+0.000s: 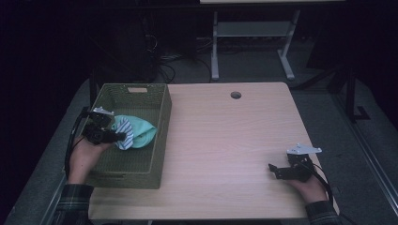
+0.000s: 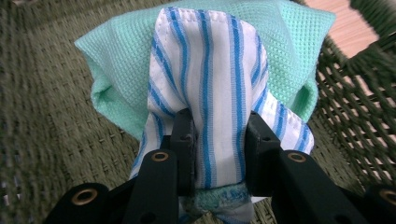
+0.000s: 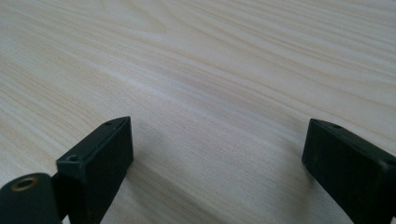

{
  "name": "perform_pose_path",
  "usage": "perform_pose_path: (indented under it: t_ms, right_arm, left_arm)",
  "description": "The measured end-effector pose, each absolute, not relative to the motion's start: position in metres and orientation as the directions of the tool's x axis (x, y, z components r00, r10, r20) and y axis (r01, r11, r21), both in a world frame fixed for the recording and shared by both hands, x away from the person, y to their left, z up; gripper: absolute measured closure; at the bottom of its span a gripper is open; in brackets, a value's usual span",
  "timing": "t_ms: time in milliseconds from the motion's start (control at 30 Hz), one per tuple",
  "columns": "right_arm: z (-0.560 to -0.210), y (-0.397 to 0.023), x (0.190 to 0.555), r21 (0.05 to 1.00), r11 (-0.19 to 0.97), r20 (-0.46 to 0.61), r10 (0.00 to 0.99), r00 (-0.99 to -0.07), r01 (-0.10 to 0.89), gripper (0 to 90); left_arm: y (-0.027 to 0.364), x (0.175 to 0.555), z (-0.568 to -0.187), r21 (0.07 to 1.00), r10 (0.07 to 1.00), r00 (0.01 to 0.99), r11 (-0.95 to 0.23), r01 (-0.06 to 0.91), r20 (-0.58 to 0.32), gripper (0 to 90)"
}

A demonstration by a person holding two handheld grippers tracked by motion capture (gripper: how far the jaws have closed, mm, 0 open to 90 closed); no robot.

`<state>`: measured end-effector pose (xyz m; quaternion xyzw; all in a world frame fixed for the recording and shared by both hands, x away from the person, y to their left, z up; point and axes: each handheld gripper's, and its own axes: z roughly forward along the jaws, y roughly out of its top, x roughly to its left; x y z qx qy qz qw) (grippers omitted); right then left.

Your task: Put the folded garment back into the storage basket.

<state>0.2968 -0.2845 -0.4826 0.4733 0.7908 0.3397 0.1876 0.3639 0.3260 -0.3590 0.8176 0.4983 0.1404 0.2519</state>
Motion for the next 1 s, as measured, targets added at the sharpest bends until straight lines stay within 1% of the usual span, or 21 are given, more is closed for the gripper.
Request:
perform_pose_path:
  t_ms: [367, 500, 600, 700, 833, 1000]
  right_arm:
    - [-0.483, -0.284, 0.297, 0.715, 0.321, 0.025, 0.876, -0.481, 0.621, 8.0]
    - [-0.483, -0.284, 0.297, 0.715, 0.32, 0.026, 0.876, -0.481, 0.622, 8.0]
    - [-0.483, -0.284, 0.297, 0.715, 0.32, 0.026, 0.876, -0.481, 0.622, 8.1]
    - [-0.483, -0.284, 0.297, 0.715, 0.319, 0.027, 0.877, -0.48, 0.622, 8.1]
    - [-0.483, -0.284, 0.297, 0.715, 0.319, 0.026, 0.877, -0.48, 0.622, 8.0]
    - [-0.483, -0.284, 0.297, 0.715, 0.319, 0.027, 0.877, -0.48, 0.622, 8.0]
  left_arm:
    - [0.321, 0.37, -0.386, 0.51, 0.888, 0.459, -0.388, 0.768, -0.016, 68.7]
    - [0.319, 0.371, -0.391, 0.494, 0.893, 0.451, -0.397, 0.774, 0.012, 68.5]
    - [0.318, 0.373, -0.395, 0.491, 0.894, 0.448, -0.394, 0.777, 0.007, 68.4]
    - [0.317, 0.376, -0.4, 0.462, 0.894, 0.448, -0.401, 0.791, 0.008, 68.1]
    - [0.318, 0.379, -0.405, 0.43, 0.898, 0.44, -0.39, 0.814, -0.02, 66.9]
    - [0.317, 0.38, -0.408, 0.408, 0.896, 0.445, -0.403, 0.819, -0.008, 62.4]
